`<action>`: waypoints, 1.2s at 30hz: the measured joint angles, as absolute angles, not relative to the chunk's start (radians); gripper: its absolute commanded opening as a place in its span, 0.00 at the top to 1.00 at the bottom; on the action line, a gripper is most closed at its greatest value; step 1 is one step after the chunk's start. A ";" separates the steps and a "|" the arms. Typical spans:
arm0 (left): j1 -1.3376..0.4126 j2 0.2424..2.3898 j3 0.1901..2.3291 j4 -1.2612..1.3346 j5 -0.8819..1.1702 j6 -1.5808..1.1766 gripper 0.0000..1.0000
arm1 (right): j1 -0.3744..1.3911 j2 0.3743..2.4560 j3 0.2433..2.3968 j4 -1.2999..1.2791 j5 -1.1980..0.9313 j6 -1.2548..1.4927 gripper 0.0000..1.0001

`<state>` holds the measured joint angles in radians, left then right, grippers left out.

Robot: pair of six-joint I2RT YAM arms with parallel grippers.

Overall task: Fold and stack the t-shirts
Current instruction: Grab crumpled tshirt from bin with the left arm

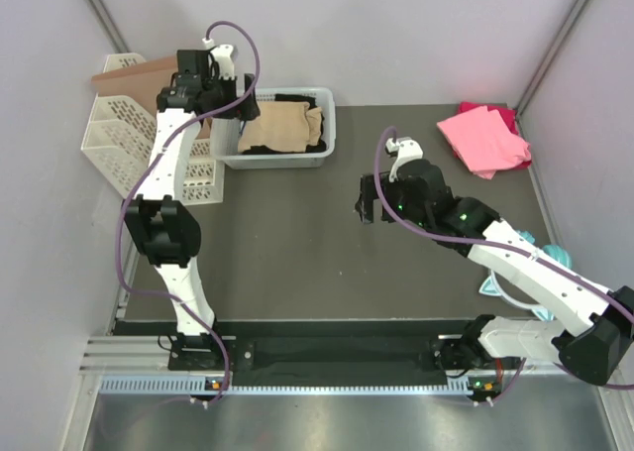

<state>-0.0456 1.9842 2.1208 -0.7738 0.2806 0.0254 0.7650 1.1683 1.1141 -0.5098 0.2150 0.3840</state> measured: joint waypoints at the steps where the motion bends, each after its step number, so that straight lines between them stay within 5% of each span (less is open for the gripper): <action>1: -0.048 1.984 2.121 -0.765 0.265 0.030 0.01 | 0.765 1.168 1.114 -0.508 0.218 0.384 0.00; 36: -0.062 2.467 2.167 -0.402 0.186 0.086 0.03 | 0.849 1.189 0.931 -0.277 0.195 0.414 0.00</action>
<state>-0.0616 2.4668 2.1674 -0.4015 0.1860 0.0856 0.8490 1.1893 0.9314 -0.2768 0.1947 0.4145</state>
